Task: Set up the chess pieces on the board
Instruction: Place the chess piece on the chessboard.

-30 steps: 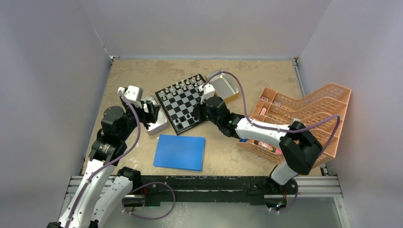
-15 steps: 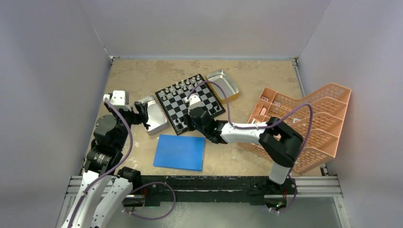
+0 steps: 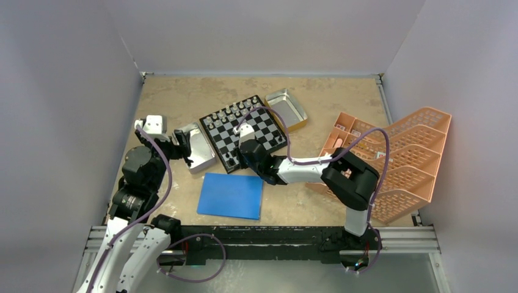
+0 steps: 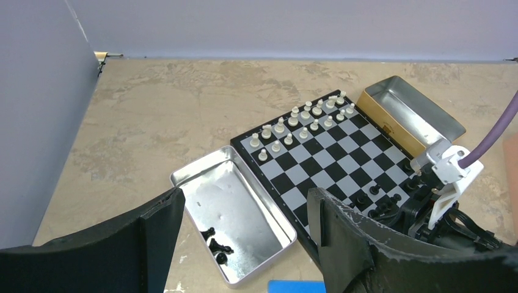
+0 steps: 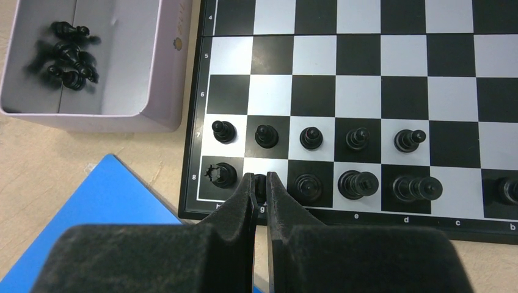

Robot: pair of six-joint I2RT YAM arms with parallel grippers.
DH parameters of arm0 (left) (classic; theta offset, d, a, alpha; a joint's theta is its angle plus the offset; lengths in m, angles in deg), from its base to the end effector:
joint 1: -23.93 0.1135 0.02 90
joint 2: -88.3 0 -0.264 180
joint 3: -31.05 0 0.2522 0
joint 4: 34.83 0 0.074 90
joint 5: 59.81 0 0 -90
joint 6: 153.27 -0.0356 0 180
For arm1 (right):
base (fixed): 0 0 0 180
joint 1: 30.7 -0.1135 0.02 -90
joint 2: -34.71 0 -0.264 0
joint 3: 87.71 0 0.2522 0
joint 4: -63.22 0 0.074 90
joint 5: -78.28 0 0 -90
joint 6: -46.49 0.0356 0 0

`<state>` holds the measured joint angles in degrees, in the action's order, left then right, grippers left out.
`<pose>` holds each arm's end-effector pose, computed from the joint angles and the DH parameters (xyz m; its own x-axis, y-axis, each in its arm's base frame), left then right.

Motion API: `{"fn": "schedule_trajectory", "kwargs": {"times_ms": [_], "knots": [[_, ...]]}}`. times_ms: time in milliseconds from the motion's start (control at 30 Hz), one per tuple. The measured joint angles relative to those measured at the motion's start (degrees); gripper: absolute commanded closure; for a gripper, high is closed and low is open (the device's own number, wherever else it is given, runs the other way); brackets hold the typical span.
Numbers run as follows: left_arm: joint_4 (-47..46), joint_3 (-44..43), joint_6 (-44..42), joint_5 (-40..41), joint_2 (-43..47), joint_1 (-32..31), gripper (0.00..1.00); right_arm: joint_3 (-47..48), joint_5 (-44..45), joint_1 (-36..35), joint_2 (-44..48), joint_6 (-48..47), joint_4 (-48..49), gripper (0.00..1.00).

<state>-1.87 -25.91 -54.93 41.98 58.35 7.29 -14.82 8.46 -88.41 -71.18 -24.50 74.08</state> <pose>0.1211 -0.0286 0.3486 -0.1107 -0.1151 -0.9872 0.0703 0.9899 -0.1233 0.2258 0.3344 0.1896 -0.3932 -0.0499 -0.9181 -0.5232 0.8332 0.1788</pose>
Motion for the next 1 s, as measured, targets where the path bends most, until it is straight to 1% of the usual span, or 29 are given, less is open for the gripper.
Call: {"fn": "schedule_trajectory", "kwargs": {"times_ms": [533,1000], "knots": [[0.0,0.0,0.0,-0.3,-1.1,0.0,0.26,2.1,1.4,-0.4,-2.6,-1.6,0.1,0.96],[0.0,0.0,0.0,-0.6,-1.1,0.0,0.26,3.7,3.0,-1.4,-4.1,-2.2,-2.0,0.94]]}}
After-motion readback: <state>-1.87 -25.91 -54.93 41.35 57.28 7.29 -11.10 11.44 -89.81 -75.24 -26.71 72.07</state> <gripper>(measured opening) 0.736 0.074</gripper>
